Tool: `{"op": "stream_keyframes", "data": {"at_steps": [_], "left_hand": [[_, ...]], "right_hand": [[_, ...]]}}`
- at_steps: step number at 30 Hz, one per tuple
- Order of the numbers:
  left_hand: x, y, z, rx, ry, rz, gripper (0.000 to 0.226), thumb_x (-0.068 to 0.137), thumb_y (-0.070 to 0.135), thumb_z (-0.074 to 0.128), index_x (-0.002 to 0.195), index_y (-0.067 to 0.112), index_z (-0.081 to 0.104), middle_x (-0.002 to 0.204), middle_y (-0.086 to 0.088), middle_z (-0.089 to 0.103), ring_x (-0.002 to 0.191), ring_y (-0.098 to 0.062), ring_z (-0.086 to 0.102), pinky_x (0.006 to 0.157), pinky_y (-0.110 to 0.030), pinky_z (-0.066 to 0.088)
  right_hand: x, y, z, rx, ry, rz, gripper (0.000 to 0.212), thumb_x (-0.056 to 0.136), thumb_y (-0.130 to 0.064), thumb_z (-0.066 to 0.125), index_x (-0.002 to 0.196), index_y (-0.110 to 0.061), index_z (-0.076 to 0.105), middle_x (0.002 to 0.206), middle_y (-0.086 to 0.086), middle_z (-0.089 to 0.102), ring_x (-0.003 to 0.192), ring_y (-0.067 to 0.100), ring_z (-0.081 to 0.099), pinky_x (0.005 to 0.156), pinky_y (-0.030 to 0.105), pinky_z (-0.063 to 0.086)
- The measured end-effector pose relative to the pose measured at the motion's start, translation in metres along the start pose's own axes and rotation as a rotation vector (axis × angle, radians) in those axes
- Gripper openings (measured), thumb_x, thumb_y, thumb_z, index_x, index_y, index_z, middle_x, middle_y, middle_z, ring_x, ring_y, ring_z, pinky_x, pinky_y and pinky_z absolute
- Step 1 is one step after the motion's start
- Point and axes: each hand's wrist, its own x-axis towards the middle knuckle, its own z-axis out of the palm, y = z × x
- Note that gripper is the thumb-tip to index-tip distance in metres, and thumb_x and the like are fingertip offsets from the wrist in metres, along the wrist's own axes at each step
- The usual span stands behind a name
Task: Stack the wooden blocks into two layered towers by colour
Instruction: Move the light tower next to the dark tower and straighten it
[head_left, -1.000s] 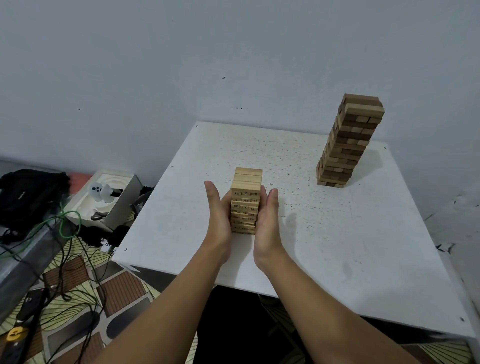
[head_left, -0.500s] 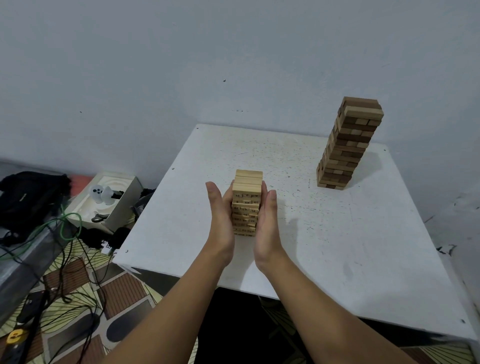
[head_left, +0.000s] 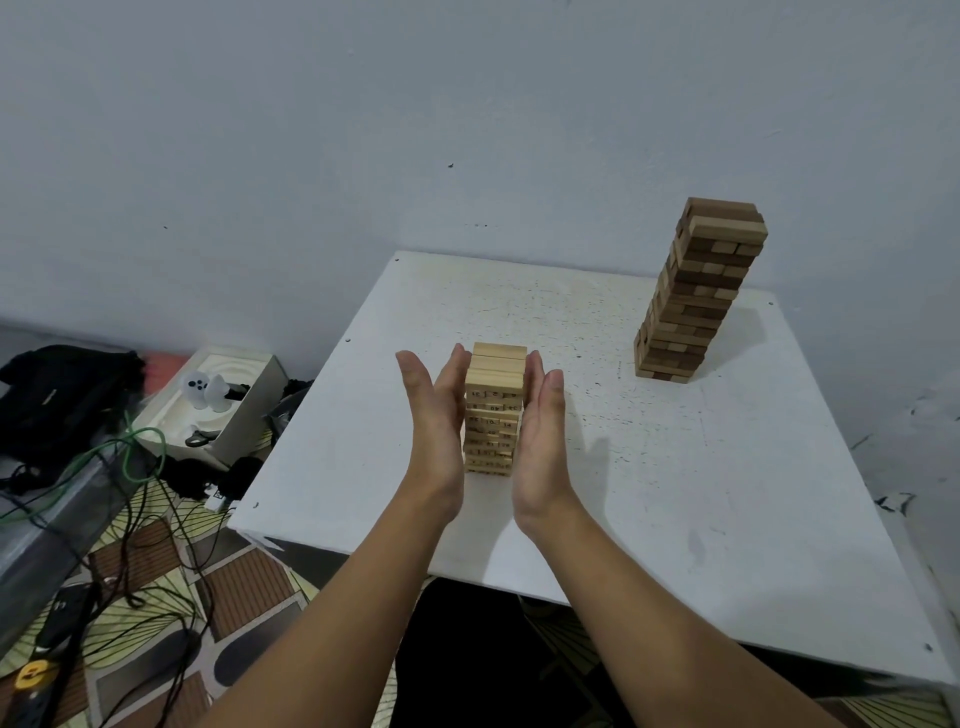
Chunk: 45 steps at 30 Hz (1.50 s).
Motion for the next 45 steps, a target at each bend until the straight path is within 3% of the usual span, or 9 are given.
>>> {"op": "stream_keyframes", "data": {"at_steps": [4,11,16,18,21,26,33,39,45], "left_hand": [[-0.002,-0.002,0.006,0.016,-0.028,-0.004,0.115,0.073,0.099,0.008,0.156,0.027,0.044,0.138,0.002,0.067,0.134,-0.015,0.058,0.123,-0.048,0.031],[-0.004,-0.001,0.007,0.047,-0.035,-0.008,0.114,0.076,0.097,0.006,0.155,0.026,0.046,0.139,0.003,0.067,0.134,-0.014,0.058,0.123,-0.048,0.031],[-0.004,0.010,0.002,0.032,0.017,0.008,0.134,0.050,0.112,0.021,0.158,0.035,0.039,0.154,0.014,0.051,0.147,-0.005,0.039,0.129,-0.045,0.015],[-0.004,0.013,0.005,0.045,0.018,0.033,0.122,0.065,0.105,0.010,0.159,0.032,0.037,0.140,0.024,0.061,0.135,0.004,0.049,0.126,-0.038,0.023],[-0.009,0.016,0.012,0.057,0.010,0.037,0.110,0.071,0.089,0.007,0.159,0.029,0.036,0.109,0.030,0.073,0.106,0.013,0.065,0.098,-0.020,0.042],[-0.011,0.015,0.013,0.094,-0.008,0.019,0.111,0.069,0.092,0.010,0.158,0.033,0.038,0.132,0.008,0.071,0.121,-0.003,0.065,0.094,-0.022,0.044],[-0.008,0.016,0.010,0.060,0.008,0.031,0.115,0.070,0.096,0.006,0.160,0.031,0.035,0.158,0.015,0.046,0.145,-0.003,0.040,0.123,-0.034,0.023],[-0.010,0.020,0.016,0.078,0.009,0.034,0.109,0.071,0.092,0.009,0.156,0.033,0.043,0.139,0.011,0.065,0.118,0.004,0.062,0.090,-0.018,0.043],[-0.010,0.021,0.016,0.097,0.041,0.025,0.108,0.070,0.091,0.010,0.156,0.034,0.043,0.129,0.010,0.072,0.114,0.000,0.067,0.090,-0.021,0.046]], "right_hand": [[-0.006,-0.004,0.008,-0.053,-0.010,-0.011,0.053,0.109,-0.050,0.012,0.114,-0.047,0.064,0.115,-0.021,0.074,0.115,-0.003,0.066,0.087,0.014,0.052],[-0.003,-0.004,0.006,-0.100,0.009,-0.021,0.052,0.108,-0.051,0.011,0.130,-0.041,0.057,0.116,-0.022,0.074,0.116,-0.002,0.066,0.089,0.015,0.051],[-0.001,-0.008,0.001,0.019,-0.027,-0.013,0.057,0.109,-0.048,0.010,0.162,-0.030,0.020,0.099,-0.049,0.064,0.100,-0.023,0.060,0.077,0.002,0.047],[-0.001,-0.010,0.004,0.012,-0.034,-0.034,0.049,0.108,-0.049,0.011,0.153,-0.038,0.027,0.101,-0.044,0.067,0.103,-0.020,0.062,0.080,0.004,0.048],[-0.002,-0.010,0.007,-0.043,-0.043,-0.056,0.058,0.096,-0.063,0.022,0.150,-0.044,0.030,0.125,-0.026,0.068,0.119,-0.007,0.062,0.088,0.011,0.050],[-0.007,-0.014,0.011,-0.130,-0.028,-0.040,0.052,0.093,-0.065,0.023,0.141,-0.051,0.037,0.126,-0.023,0.067,0.119,-0.005,0.063,0.087,0.013,0.052],[-0.008,-0.022,0.007,-0.029,-0.027,-0.037,0.038,0.111,-0.041,0.006,0.143,-0.041,0.026,0.092,-0.050,0.063,0.096,-0.026,0.059,0.077,0.000,0.045],[-0.004,-0.016,0.011,-0.120,-0.058,-0.064,0.049,0.097,-0.065,0.023,0.143,-0.053,0.035,0.129,-0.027,0.065,0.123,-0.005,0.060,0.090,0.013,0.051],[-0.003,-0.012,0.012,-0.189,-0.094,-0.096,0.089,0.084,-0.082,0.036,0.162,-0.046,0.015,0.153,-0.010,0.049,0.134,0.004,0.055,0.093,0.016,0.052]]}}
